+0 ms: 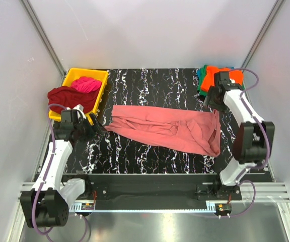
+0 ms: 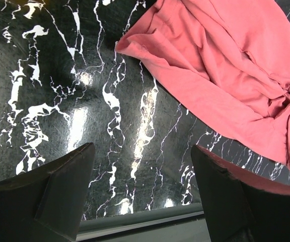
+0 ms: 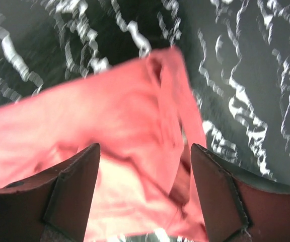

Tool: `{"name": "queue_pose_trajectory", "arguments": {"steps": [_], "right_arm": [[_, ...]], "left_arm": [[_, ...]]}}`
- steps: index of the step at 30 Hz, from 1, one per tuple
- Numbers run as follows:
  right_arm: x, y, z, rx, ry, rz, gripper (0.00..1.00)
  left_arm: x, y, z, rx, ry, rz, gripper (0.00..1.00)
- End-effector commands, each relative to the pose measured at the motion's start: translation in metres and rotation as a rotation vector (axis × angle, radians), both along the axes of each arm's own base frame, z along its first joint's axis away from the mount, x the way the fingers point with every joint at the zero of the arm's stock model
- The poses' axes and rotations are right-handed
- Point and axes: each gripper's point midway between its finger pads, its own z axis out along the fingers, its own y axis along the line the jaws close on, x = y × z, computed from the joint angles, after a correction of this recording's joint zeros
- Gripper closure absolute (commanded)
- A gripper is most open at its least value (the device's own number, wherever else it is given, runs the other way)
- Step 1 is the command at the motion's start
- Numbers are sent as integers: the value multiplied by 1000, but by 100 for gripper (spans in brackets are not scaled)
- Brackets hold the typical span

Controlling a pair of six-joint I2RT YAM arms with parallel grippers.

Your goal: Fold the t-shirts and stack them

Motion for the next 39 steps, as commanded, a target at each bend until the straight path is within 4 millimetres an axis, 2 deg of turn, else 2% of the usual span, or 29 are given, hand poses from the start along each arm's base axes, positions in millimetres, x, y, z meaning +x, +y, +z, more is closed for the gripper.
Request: {"name": "queue_pose_trajectory", "arguments": {"steps": [1,2,3,4,6,7,8,11,12,14,15,24,26,31,32,35,36,39], "right_arm": [[-16,25,38,115,-138,54,22],[-21,36,47,162,-173,81,23],[-25,54,38,231,-170,129,24],[-29,75,37,243,-172,183,24],[-36,98,24,231,-131,250,25],[-42,118,17,232,-105,300,25],[-43,127,4,229,-65,318,26],[-44,143,-19,222,-5,335,28],[-40,147,-20,224,-7,340,28],[-38,152,-32,205,23,344,29],[-34,152,-32,189,21,343,30],[-33,135,-66,53,119,308,36],[-33,130,-71,23,132,297,41],[-30,124,-74,-16,135,286,64],[-30,123,-74,-24,139,287,78],[-30,119,-69,-46,138,286,96],[-30,118,-64,-49,133,284,100],[-38,121,-42,-44,112,295,100]], "left_arm": [[13,-7,18,-17,-81,-43,19],[13,-7,18,-18,-82,-44,19],[12,-7,18,-19,-81,-45,19],[13,-8,18,-21,-81,-47,19],[13,-7,17,-21,-80,-45,19],[13,-8,16,-23,-76,-46,19],[13,-8,16,-23,-76,-46,19],[13,-7,16,-18,-76,-42,19],[13,-6,16,-15,-77,-38,19],[13,-6,16,-14,-78,-37,19],[13,-6,16,-12,-78,-36,19],[13,-5,15,-11,-75,-34,19],[13,-5,15,-11,-75,-35,19],[13,-5,15,-11,-72,-35,19],[13,-5,15,-9,-72,-37,19],[13,-5,14,-7,-71,-33,19],[13,-4,14,-5,-71,-30,19],[13,-4,14,1,-72,-27,19]]}}
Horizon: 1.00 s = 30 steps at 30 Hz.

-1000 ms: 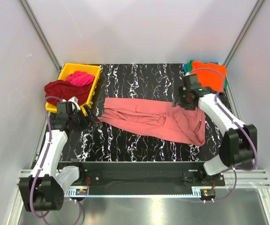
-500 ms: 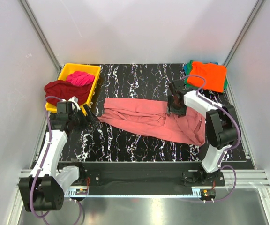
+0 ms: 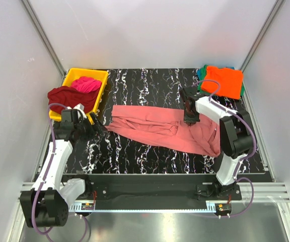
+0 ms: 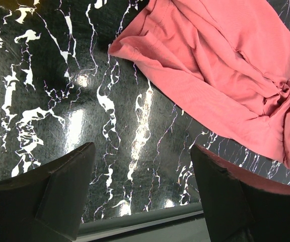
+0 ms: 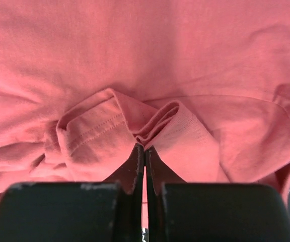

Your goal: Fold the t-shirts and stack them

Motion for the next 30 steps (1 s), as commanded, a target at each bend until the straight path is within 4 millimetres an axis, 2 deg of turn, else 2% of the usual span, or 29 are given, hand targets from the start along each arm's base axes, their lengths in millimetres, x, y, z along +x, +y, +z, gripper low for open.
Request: {"name": "queue_pose_trajectory", "arguments": {"steps": [1,3,4,5,6,7,8,9,10,11,13,14,15,19,20,21,22,23,25,26,27,29,30], "right_arm": [[2,5,54,-2,-110,14,100],[-19,20,69,15,-116,40,100],[-28,28,88,42,-157,51,100],[-42,33,94,50,-156,62,100],[-63,50,94,71,-150,86,100],[-77,57,108,104,-180,95,100],[-91,61,110,116,-176,100,100],[-114,74,103,138,-156,112,100],[-127,76,109,174,-176,107,100],[-144,73,96,165,-149,101,100],[-163,77,99,243,-174,57,100],[-167,77,99,267,-190,39,100],[-174,71,89,276,-186,-5,100],[-180,44,99,373,-323,-164,100],[-178,34,101,376,-370,-206,100],[-180,25,93,389,-390,-276,100],[-181,17,102,443,-443,-312,100],[-181,5,97,430,-482,-351,100],[-182,-8,108,513,-559,-429,100],[-181,-15,104,509,-590,-449,100],[-181,-18,106,522,-611,-456,100],[-180,-22,108,525,-636,-452,100],[-180,-22,107,513,-634,-440,100]], "left_arm": [[10,0,11,15,-52,-8,19],[11,2,10,19,-50,0,20],[11,2,10,21,-49,6,20],[11,3,10,21,-48,10,20],[12,4,9,27,-43,16,21],[13,5,9,29,-43,20,21],[14,6,10,28,-42,33,22],[15,8,10,35,-40,45,23],[17,8,10,36,-37,54,23],[18,9,11,33,-33,75,24],[23,16,7,63,-14,118,24],[27,18,5,67,-14,144,24],[30,21,2,76,-5,172,25],[45,17,-15,20,1,241,29],[53,18,-18,3,-11,273,30],[57,22,-22,10,-10,301,31],[59,15,-25,8,-6,293,32],[65,13,-29,-1,-2,307,33],[75,9,-29,12,-10,313,33],[79,7,-30,20,-12,315,33],[81,3,-39,41,13,310,33],[92,4,-40,66,9,327,34],[94,4,-51,77,39,327,34]]}}
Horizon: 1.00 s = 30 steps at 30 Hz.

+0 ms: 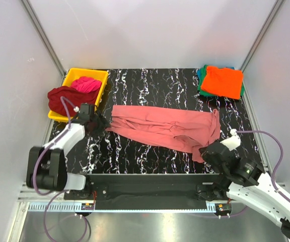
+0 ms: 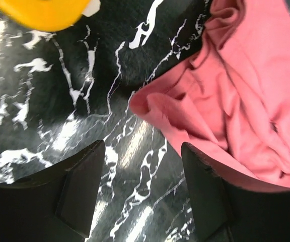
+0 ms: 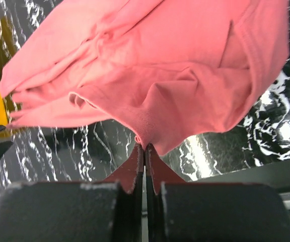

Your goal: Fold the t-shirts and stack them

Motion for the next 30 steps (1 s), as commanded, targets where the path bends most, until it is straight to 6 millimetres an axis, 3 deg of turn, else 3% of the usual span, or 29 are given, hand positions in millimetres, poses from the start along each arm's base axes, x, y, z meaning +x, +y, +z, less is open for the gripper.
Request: {"name": "queue_pose_trajectory", "arguments": {"steps": [1,7,14,19,20,22,23,24,25,26,30], "right_arm": [[13,-12,2,-29,-46,-105,100],[15,-6,1,-66,-22,-78,100],[14,-6,1,-79,-30,-54,100],[15,-7,3,-98,-35,-48,100],[16,-7,8,-102,-47,-42,100],[19,-9,19,-107,-77,-44,100],[23,-12,36,-108,-118,-50,100],[25,-13,46,-110,-143,-53,100],[28,-17,58,-117,-175,-65,100],[30,-19,81,-127,-221,-53,100],[37,-33,143,-188,-352,-55,100]], "left_arm": [[43,3,9,37,-83,60,34],[55,2,-16,43,-20,68,52],[59,4,-12,54,-38,78,67],[59,3,-11,57,-37,61,100],[59,2,-8,52,-43,57,100],[55,2,9,47,-78,50,100],[53,3,17,50,-92,52,100],[52,3,40,45,-151,51,100],[45,5,48,48,-156,50,100],[42,6,60,51,-180,51,100],[26,13,134,67,-347,50,100]]}}
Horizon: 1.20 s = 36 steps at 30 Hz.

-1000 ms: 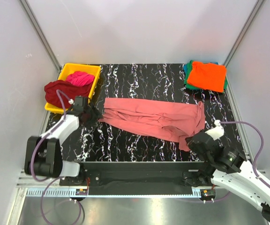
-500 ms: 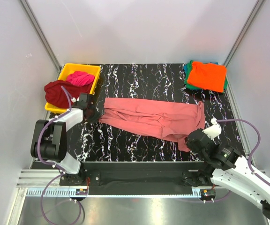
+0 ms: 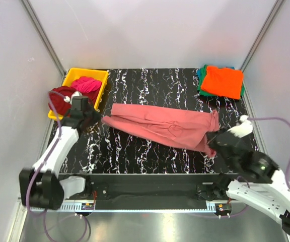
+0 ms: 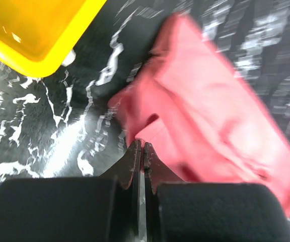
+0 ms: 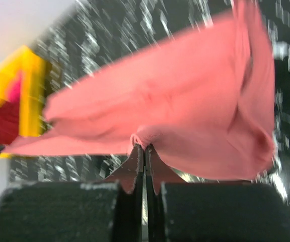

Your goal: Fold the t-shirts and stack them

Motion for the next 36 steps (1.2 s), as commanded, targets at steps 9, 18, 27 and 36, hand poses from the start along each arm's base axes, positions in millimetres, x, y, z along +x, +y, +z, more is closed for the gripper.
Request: {"name": "queue_pose_trajectory", "arguments": {"steps": [9,18,27,36], "right_arm": [[1,-74,201,-154,-503,-107,100],[-50,-71,325,-65,-968,140,100],[-87,-82,405,-151,-1211,220,100],[38,-38,376,-591,-849,-46,100]], "left_arm": [[-57,21,225,89,-523,-18,100],[-114,2,340,-23,-830,-112,100],[-162,7,426,33,-1064,-144,100],[-81,19,349,54,-755,-25,100]]}}
